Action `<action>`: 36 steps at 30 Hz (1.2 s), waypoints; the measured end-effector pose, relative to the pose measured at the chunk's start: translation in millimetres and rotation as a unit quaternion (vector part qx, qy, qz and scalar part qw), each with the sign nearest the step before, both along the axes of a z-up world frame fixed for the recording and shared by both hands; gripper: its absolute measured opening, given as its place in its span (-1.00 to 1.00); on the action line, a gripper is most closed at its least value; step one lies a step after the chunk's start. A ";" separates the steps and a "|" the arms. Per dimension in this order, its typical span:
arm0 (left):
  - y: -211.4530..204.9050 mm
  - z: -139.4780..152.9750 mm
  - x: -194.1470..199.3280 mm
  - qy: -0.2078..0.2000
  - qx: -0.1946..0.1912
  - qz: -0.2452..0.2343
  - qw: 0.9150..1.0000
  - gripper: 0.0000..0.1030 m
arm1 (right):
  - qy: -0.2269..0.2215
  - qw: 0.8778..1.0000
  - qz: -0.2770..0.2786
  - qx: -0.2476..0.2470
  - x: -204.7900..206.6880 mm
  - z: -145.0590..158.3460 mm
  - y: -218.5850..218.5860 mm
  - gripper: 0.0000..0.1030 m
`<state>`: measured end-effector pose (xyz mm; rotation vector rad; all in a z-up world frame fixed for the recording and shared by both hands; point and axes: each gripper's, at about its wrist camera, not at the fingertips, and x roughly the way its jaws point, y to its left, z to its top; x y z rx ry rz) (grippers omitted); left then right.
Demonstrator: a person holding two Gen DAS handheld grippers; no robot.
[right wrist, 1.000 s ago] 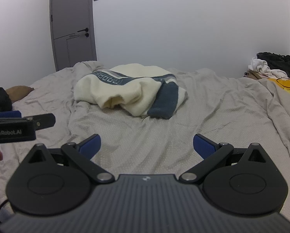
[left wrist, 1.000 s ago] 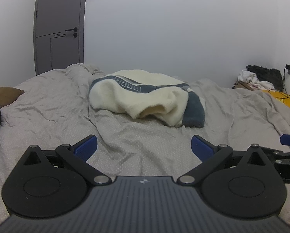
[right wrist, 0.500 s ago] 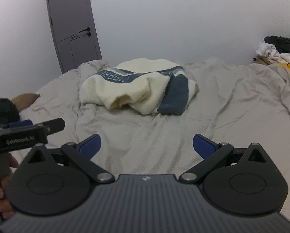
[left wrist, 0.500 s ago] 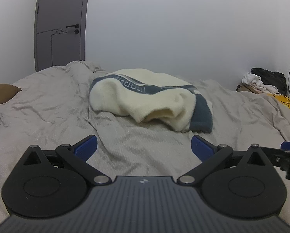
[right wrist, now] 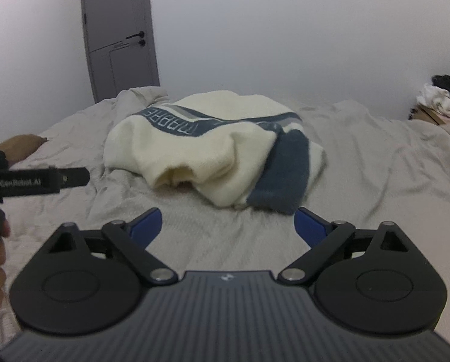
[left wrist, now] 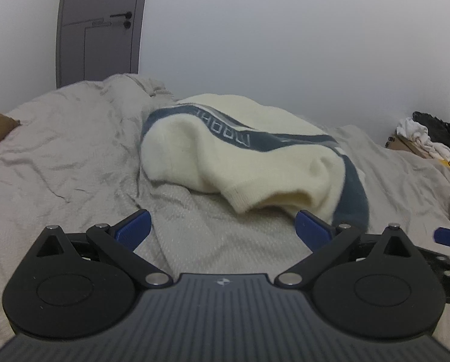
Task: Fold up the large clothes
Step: 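Reach both grippers to the cream sweater and grasp its hem edge, then lift the sweater with both grippers and shake it out in the air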
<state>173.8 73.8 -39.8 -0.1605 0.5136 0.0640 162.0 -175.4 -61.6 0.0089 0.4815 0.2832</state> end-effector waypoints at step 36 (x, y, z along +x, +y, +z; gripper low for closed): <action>24.4 -71.8 63.4 -0.037 -0.072 -0.048 0.996 0.66 | -0.093 0.994 -0.028 -0.050 104.1 10.5 58.1 -0.68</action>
